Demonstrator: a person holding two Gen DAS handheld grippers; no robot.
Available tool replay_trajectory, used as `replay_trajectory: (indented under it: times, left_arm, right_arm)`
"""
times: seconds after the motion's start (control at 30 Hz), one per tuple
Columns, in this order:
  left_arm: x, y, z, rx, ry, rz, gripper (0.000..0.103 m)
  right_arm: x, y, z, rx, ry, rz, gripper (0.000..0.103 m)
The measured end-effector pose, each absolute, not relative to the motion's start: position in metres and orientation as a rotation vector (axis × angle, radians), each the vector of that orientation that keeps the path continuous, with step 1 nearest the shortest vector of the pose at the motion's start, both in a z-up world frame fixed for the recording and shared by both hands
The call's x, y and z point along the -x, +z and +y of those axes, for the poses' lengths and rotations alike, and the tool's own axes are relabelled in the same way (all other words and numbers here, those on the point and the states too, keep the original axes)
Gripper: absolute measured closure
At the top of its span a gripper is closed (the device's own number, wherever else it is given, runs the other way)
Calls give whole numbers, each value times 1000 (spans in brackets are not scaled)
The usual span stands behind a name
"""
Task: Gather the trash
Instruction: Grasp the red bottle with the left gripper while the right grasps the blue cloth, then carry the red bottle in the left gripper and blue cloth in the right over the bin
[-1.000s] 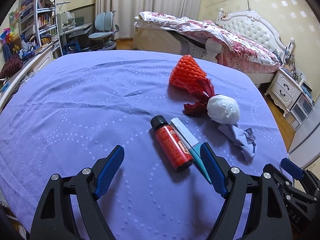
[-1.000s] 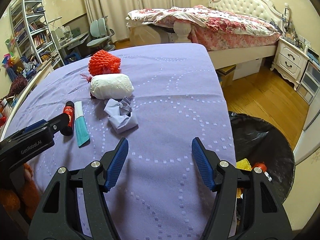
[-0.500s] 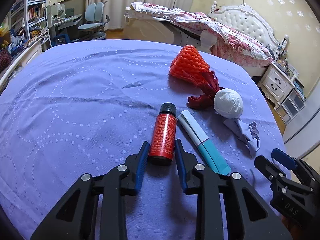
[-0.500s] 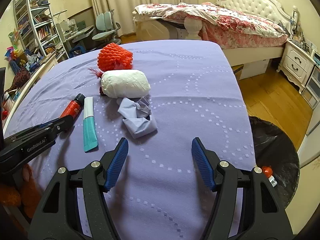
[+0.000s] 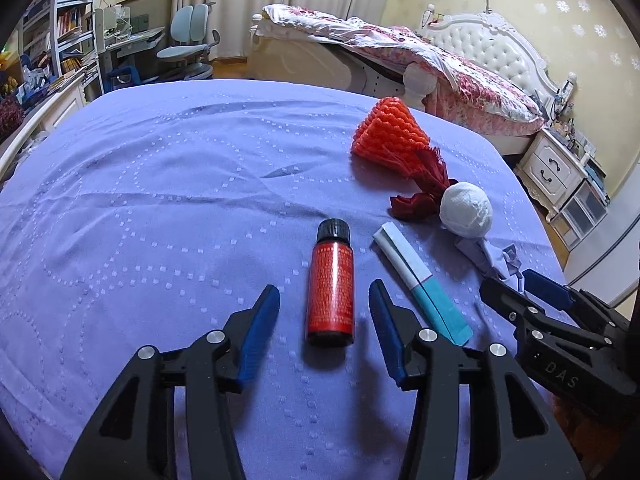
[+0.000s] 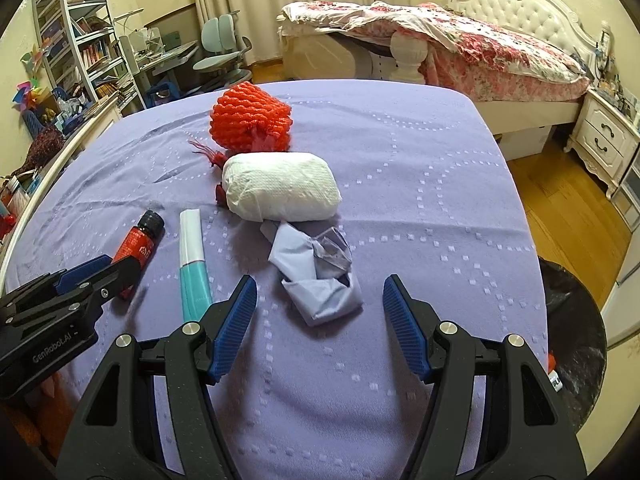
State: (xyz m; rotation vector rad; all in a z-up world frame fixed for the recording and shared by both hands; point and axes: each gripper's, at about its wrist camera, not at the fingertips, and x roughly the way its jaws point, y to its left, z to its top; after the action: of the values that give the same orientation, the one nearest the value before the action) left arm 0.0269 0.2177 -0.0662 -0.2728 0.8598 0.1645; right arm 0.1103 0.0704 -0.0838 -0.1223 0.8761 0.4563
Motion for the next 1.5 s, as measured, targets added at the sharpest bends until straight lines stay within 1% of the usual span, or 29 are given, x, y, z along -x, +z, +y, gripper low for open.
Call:
replay_trajectory:
  times: [0.1, 0.13, 0.2, 0.27, 0.33, 0.37, 0.4, 0.43, 0.47, 1.0, 1.5]
  left_arm:
    - [-32, -68, 219, 263, 162, 867, 54]
    - [-32, -68, 219, 261, 158, 867, 54]
    - [-33, -68, 218, 255, 152, 866, 54]
    - [-32, -69, 219, 252, 149, 863, 61]
    - [-31, -69, 218, 249, 148, 859, 63]
    - [-30, -69, 218, 248, 147, 858, 68]
    - [-30, -69, 218, 246, 144, 858, 70]
    - [-29, -70, 218, 243, 142, 857, 74]
    - [-28, -70, 217, 242, 138, 857, 75]
    - [-9, -67, 210, 270, 99, 842, 75]
    - [2, -55, 168, 249, 15, 814, 75]
  right_arm:
    - [-112, -84, 74, 128, 455, 877, 39]
    - [-113, -84, 75, 131, 456, 878, 40]
    - [-113, -84, 77, 141, 454, 877, 46]
    - [-113, -84, 78, 146, 453, 876, 56]
    - [-113, -84, 78, 152, 450, 874, 61]
    - [-112, -84, 77, 153, 450, 873, 66]
    - [-113, -84, 77, 153, 452, 873, 67]
    - [-112, -84, 77, 153, 455, 874, 67]
    - [-111, -84, 78, 154, 456, 873, 67]
    - [-85, -82, 55, 107, 458, 873, 68]
    - [-66, -79, 14, 63, 409, 851, 68]
